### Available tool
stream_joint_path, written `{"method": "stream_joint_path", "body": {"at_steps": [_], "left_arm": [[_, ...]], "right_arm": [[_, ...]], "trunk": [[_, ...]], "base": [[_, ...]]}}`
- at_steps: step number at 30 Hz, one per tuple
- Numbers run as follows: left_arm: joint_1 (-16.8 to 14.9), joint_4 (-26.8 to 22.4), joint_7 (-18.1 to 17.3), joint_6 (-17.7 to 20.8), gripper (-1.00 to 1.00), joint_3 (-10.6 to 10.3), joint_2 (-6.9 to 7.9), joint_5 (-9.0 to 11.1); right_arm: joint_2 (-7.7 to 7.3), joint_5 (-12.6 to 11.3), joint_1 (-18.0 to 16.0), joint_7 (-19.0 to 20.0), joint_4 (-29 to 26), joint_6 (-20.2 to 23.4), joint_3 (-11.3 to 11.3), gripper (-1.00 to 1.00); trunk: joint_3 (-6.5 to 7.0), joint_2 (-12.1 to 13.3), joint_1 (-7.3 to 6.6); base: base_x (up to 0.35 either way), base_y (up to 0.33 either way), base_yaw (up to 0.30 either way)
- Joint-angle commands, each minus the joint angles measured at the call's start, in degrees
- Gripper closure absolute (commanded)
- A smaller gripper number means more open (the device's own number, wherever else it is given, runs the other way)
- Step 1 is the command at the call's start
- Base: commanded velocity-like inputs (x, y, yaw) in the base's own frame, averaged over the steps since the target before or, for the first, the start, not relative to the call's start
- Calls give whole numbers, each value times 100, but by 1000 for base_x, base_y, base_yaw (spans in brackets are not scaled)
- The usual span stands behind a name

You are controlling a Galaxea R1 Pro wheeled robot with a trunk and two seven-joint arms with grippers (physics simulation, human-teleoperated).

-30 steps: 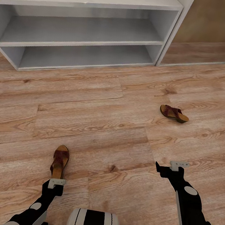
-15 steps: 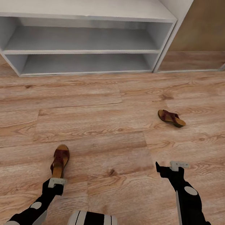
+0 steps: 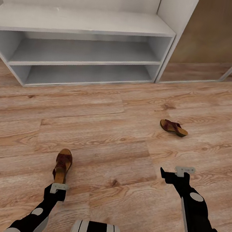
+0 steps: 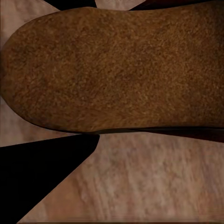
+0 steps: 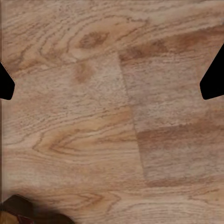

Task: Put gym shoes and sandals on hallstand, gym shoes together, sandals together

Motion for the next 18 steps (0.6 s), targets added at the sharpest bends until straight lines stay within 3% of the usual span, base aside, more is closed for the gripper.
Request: {"method": "stream_joint_path", "body": {"at_steps": [1,10,11,18], "left_arm": [[0,6,10,-14,100,33,1,-47],[142,34,18,-23,100,83,58,-10],[200,21,30,-18,100,112,173,13],[315,39,41,-25,100,128,214,19]], "right_arm": [[1,59,-2,52,-7,20,-10,-100],[-3,63,-2,38,10,11,-17,-100],[-20,73,-2,27,-13,14,-81,-100],[-32,124,59,28,45,-53,-162,-100]], "trunk": [[20,0,-3],[219,12,-26],[248,14,-29],[462,23,-47]], "base": [[0,0,0],[0,0,0],[0,0,-38],[0,0,-64]]}}
